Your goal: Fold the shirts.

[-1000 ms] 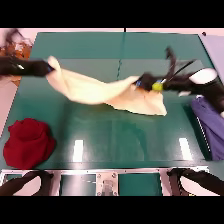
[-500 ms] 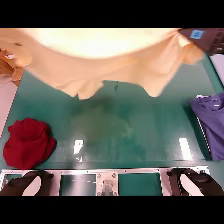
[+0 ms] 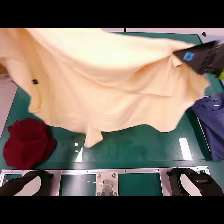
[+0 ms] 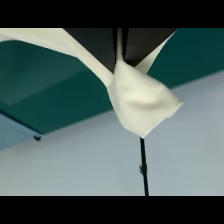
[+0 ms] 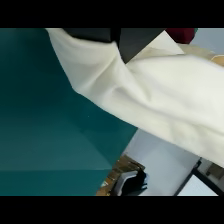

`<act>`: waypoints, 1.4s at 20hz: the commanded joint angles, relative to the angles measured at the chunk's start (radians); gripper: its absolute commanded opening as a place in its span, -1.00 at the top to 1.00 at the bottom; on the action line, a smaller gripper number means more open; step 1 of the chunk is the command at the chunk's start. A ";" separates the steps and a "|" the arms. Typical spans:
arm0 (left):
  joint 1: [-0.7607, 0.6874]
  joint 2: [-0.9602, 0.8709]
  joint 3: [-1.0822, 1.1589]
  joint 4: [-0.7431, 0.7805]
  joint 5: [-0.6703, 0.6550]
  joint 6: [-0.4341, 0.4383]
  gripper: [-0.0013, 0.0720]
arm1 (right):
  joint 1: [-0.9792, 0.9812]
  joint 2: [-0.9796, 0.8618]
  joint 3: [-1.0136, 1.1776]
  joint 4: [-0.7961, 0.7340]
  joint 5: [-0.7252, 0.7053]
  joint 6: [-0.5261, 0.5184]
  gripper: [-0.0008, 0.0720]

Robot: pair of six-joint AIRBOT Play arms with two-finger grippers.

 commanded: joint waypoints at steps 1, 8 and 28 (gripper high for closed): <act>-0.027 -0.235 -0.070 -0.105 -0.085 0.008 0.89 | 0.000 -0.085 -0.237 0.000 -0.133 -0.045 0.94; -0.243 -0.748 -0.136 -0.105 0.240 0.126 0.89 | 0.000 -0.590 -0.340 0.165 -0.463 -0.257 0.94; 0.063 -0.541 -0.332 0.055 -0.411 -0.155 0.90 | -0.563 -0.446 -0.372 -0.211 0.049 -0.150 0.43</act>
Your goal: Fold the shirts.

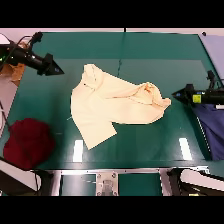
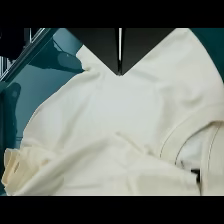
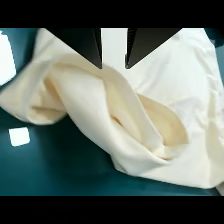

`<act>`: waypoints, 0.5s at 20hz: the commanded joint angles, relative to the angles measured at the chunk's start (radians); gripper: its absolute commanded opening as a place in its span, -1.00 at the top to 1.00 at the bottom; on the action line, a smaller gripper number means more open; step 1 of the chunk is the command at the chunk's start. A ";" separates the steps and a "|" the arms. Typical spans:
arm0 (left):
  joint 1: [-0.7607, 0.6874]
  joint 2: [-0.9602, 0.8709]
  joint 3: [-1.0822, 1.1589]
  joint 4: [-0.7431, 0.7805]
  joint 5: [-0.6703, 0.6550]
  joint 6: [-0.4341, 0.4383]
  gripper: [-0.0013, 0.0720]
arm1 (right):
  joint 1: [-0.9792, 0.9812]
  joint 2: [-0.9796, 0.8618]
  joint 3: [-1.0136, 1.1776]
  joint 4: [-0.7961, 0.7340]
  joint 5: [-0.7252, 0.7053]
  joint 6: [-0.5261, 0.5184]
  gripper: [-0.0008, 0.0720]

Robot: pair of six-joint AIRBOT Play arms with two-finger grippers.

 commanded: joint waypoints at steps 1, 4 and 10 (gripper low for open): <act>0.022 0.194 -0.326 0.094 0.064 0.053 0.90 | -0.108 0.124 -0.171 -0.160 0.006 0.060 0.32; 0.069 0.359 -0.673 0.129 0.266 0.096 0.89 | -0.108 0.135 -0.278 -0.159 -0.052 0.061 0.17; 0.011 0.373 -0.925 0.111 0.476 0.127 -0.31 | 0.013 0.089 -0.334 -0.119 -0.166 0.061 0.17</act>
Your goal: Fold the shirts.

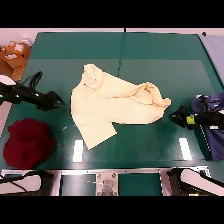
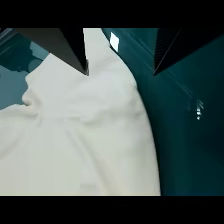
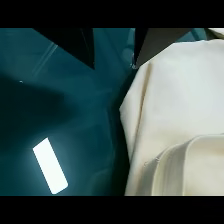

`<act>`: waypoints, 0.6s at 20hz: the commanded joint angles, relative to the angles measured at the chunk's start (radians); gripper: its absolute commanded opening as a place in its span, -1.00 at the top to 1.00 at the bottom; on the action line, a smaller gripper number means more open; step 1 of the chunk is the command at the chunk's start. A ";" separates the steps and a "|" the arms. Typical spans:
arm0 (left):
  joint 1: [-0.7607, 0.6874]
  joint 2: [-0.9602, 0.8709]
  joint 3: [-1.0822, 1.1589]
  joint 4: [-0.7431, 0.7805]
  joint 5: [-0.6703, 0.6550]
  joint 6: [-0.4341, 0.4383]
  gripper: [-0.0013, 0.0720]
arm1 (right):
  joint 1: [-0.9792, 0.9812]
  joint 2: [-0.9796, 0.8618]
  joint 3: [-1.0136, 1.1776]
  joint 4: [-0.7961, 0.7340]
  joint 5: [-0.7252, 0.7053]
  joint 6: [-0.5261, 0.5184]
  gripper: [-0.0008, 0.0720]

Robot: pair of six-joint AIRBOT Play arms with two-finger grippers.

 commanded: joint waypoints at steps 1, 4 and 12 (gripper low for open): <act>-0.058 0.001 -0.135 -0.002 0.170 0.026 -0.31 | 0.060 -0.023 -0.026 0.042 -0.079 0.005 0.17; -0.127 -0.076 -0.150 -0.040 0.213 0.021 -0.31 | 0.087 -0.051 -0.026 0.068 -0.100 0.002 0.17; -0.112 -0.132 -0.076 -0.097 0.163 0.059 0.89 | 0.097 -0.058 -0.029 0.069 -0.119 0.002 -0.01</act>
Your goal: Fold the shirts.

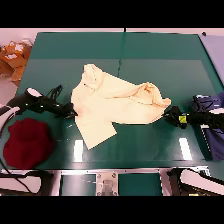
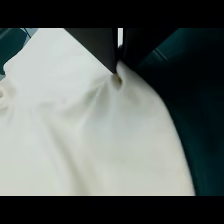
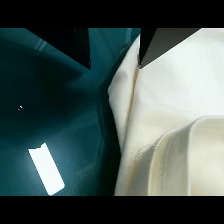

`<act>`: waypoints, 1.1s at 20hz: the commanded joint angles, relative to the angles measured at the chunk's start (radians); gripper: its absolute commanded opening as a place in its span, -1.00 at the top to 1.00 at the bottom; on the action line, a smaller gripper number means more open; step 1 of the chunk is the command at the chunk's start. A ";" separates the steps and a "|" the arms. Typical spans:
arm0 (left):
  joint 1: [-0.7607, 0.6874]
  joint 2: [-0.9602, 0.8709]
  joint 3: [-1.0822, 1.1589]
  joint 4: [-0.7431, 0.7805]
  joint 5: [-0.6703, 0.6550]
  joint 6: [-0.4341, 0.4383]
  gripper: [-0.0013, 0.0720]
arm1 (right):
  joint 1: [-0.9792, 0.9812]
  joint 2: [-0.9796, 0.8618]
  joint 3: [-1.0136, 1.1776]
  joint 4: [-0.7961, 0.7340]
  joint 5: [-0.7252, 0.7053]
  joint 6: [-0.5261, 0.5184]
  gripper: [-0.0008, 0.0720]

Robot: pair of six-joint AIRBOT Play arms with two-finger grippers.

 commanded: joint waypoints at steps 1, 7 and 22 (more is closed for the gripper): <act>0.058 -0.009 0.053 -0.011 -0.056 -0.006 0.89 | 0.013 -0.003 -0.004 0.000 -0.032 -0.001 0.02; 0.075 -0.009 0.058 -0.014 -0.091 -0.004 0.89 | 0.102 -0.085 -0.004 0.051 -0.074 -0.015 0.52; 0.075 0.710 0.763 -0.043 -0.074 0.021 0.90 | 0.005 0.497 0.824 0.051 0.195 0.162 0.93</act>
